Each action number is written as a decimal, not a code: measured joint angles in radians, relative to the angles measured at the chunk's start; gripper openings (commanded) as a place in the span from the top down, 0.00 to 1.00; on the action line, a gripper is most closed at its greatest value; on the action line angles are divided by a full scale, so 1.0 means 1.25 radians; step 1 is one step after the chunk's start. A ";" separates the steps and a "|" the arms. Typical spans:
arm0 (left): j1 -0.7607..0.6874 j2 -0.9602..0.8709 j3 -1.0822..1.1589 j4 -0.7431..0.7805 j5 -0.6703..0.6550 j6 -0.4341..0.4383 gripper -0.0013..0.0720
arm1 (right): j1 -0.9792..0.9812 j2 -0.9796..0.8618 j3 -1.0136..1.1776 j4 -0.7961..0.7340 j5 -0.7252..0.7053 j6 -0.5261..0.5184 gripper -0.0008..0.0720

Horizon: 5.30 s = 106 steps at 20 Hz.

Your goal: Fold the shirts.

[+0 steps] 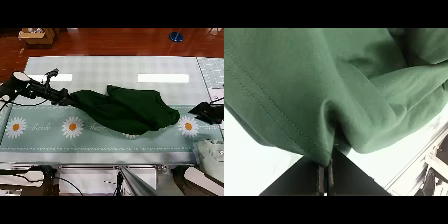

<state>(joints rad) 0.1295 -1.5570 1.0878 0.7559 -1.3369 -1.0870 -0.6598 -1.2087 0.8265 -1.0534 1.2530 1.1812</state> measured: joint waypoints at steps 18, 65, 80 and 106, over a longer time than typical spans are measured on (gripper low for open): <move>0.001 0.003 0.002 -0.006 -0.036 0.002 0.95 | -0.008 -0.238 -0.046 0.252 -0.077 -0.111 0.68; 0.027 0.381 0.136 0.221 -0.127 -0.114 0.95 | -0.008 0.277 0.366 0.107 0.216 0.150 0.94; -0.041 0.072 0.031 0.112 0.368 0.000 0.95 | 0.227 -0.132 0.274 0.053 -0.250 0.055 0.94; 0.114 0.003 0.132 0.143 0.002 -0.162 0.25 | 0.221 -0.244 0.389 -0.119 -0.195 0.067 0.32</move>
<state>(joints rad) 0.2714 -1.5528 1.2533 0.9340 -1.3342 -1.2892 -0.3836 -1.5135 1.3128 -1.2022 1.0096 1.2644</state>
